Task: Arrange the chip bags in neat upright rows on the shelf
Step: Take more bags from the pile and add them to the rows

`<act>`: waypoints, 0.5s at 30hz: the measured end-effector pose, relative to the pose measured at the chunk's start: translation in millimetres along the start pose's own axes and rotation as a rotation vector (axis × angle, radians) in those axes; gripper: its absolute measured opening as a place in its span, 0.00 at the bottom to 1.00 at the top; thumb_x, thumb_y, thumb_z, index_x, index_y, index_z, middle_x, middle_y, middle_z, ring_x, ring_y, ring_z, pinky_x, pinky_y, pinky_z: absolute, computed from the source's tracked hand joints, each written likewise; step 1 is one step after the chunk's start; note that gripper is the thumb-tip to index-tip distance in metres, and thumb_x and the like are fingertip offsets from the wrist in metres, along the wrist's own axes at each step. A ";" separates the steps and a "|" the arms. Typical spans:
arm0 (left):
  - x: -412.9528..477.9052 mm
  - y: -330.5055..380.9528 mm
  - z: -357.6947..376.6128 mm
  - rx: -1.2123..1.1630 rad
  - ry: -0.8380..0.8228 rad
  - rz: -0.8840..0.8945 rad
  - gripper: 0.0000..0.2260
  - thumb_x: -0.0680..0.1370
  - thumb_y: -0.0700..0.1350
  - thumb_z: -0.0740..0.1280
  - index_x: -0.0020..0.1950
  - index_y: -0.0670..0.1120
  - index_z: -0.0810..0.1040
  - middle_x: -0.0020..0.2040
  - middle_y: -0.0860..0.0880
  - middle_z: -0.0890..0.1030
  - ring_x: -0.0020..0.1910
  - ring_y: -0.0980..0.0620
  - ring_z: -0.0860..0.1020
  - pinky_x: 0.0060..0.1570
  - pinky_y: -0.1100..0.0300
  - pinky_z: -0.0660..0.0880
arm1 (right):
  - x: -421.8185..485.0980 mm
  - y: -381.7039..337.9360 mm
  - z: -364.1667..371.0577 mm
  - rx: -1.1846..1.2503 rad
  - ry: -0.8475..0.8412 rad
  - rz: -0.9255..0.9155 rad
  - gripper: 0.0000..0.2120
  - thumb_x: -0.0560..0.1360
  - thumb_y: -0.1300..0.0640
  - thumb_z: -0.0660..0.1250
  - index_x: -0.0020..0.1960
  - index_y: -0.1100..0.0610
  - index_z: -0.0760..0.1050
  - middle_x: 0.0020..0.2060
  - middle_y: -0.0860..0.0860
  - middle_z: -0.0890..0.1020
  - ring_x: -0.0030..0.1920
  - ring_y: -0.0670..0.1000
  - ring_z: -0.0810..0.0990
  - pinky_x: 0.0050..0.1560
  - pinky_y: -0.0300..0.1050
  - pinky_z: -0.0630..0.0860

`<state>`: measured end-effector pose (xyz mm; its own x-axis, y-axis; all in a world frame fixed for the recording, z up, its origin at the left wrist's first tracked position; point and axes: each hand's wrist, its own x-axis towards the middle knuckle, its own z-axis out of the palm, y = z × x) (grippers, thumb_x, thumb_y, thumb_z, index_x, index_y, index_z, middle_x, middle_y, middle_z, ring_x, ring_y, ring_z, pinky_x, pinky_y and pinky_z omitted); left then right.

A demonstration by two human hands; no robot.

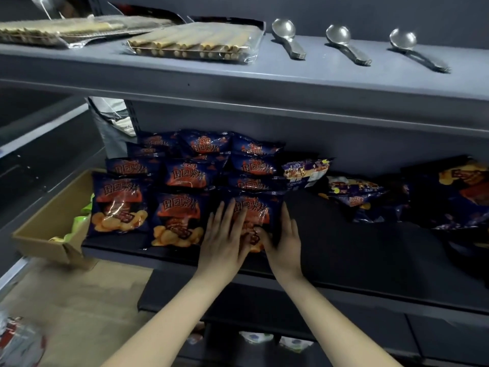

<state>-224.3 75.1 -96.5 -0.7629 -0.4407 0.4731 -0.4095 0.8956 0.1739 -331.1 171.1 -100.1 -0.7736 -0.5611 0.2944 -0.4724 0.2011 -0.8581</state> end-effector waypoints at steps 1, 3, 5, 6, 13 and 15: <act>0.1 0.6 1.3 0.005 -0.011 -0.006 0.26 0.79 0.53 0.54 0.73 0.42 0.61 0.75 0.41 0.60 0.74 0.41 0.55 0.70 0.43 0.53 | -0.4 1.1 0.6 0.003 0.014 -0.002 0.37 0.74 0.52 0.69 0.76 0.53 0.53 0.68 0.53 0.67 0.70 0.50 0.65 0.67 0.37 0.61; -0.6 0.8 4.6 0.007 -0.024 -0.009 0.26 0.79 0.54 0.54 0.73 0.42 0.62 0.75 0.40 0.60 0.73 0.40 0.56 0.69 0.42 0.52 | -1.7 3.0 1.5 0.003 0.024 -0.008 0.36 0.73 0.53 0.69 0.76 0.53 0.54 0.67 0.53 0.68 0.69 0.51 0.66 0.69 0.44 0.64; -2.1 0.7 8.2 -0.004 -0.025 -0.011 0.26 0.79 0.53 0.55 0.74 0.42 0.61 0.75 0.40 0.58 0.73 0.39 0.55 0.68 0.42 0.52 | -2.3 5.2 2.4 -0.013 0.029 -0.017 0.36 0.74 0.53 0.69 0.76 0.54 0.55 0.67 0.54 0.69 0.69 0.53 0.66 0.69 0.47 0.65; -2.8 0.4 9.7 -0.019 -0.024 -0.014 0.26 0.79 0.53 0.55 0.74 0.42 0.60 0.75 0.41 0.57 0.74 0.39 0.54 0.69 0.43 0.52 | -2.5 6.3 2.9 -0.022 0.033 -0.021 0.36 0.74 0.53 0.69 0.76 0.54 0.55 0.67 0.55 0.68 0.69 0.53 0.65 0.69 0.46 0.64; -3.8 -5.6 16.6 -0.121 -0.063 -0.068 0.25 0.80 0.54 0.47 0.76 0.49 0.47 0.77 0.47 0.46 0.76 0.48 0.42 0.71 0.50 0.43 | -0.2 9.2 6.9 -0.047 0.031 -0.042 0.35 0.74 0.53 0.68 0.76 0.56 0.55 0.71 0.54 0.64 0.67 0.40 0.60 0.59 0.17 0.54; -3.8 -7.5 17.3 -0.148 -0.074 -0.072 0.25 0.80 0.55 0.45 0.76 0.52 0.45 0.77 0.49 0.43 0.76 0.50 0.39 0.72 0.52 0.41 | 0.0 8.7 7.6 -0.043 0.042 -0.052 0.36 0.74 0.51 0.68 0.76 0.57 0.55 0.71 0.53 0.63 0.67 0.38 0.58 0.59 0.17 0.54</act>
<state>-227.0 69.0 -114.5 -0.7715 -0.5022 0.3906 -0.3906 0.8585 0.3323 -332.0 166.7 -110.8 -0.7642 -0.5378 0.3561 -0.5293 0.2074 -0.8227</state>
